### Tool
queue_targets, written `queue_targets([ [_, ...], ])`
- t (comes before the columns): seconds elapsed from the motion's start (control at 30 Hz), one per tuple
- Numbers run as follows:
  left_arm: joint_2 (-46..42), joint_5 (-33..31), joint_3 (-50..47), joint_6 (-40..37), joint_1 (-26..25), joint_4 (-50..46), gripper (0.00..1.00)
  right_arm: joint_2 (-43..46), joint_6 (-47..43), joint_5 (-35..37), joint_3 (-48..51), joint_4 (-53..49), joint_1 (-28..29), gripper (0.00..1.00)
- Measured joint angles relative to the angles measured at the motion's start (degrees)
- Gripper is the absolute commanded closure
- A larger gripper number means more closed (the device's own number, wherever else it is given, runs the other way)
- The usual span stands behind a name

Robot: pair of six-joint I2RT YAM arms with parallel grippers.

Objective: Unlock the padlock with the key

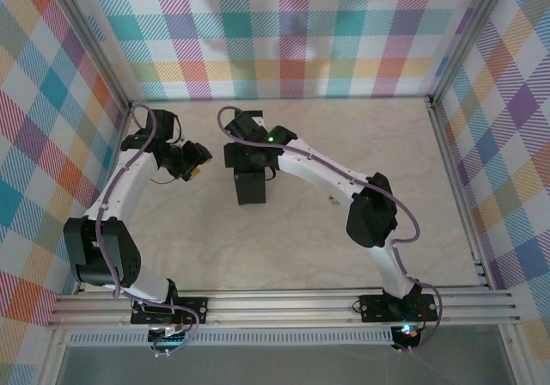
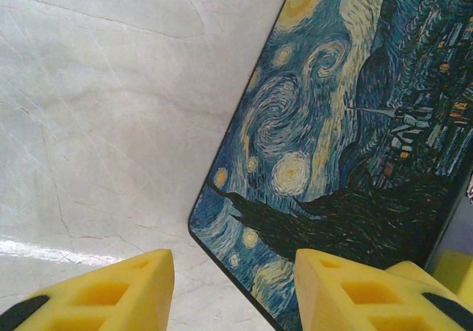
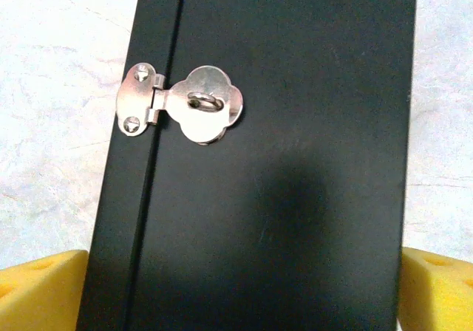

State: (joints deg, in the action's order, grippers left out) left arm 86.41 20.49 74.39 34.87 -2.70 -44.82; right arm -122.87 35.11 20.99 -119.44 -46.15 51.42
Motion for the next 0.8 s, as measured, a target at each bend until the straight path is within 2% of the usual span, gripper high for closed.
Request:
queue_targets([
  [0.13, 0.0, 0.0, 0.0, 0.0, 0.0, 0.0, 0.54, -0.07, 0.17, -0.37, 0.39, 0.17, -0.04, 0.13],
  [0.23, 0.0, 0.0, 0.0, 0.0, 0.0, 0.0, 0.54, 2.47, 0.48, -1.55, 5.09, 4.35, -0.72, 0.17],
  [0.57, -0.11, 1.51, -0.02, -0.26, -0.81, 0.15, 0.53, 18.45, 5.22, -14.53, 31.58, 23.1, -7.67, 0.13],
  [0.8, 1.2, 1.01, 0.55, -1.36, -6.71, 0.24, 0.53, 27.43, 8.31, -24.26, 48.61, 37.22, -13.31, 0.11],
])
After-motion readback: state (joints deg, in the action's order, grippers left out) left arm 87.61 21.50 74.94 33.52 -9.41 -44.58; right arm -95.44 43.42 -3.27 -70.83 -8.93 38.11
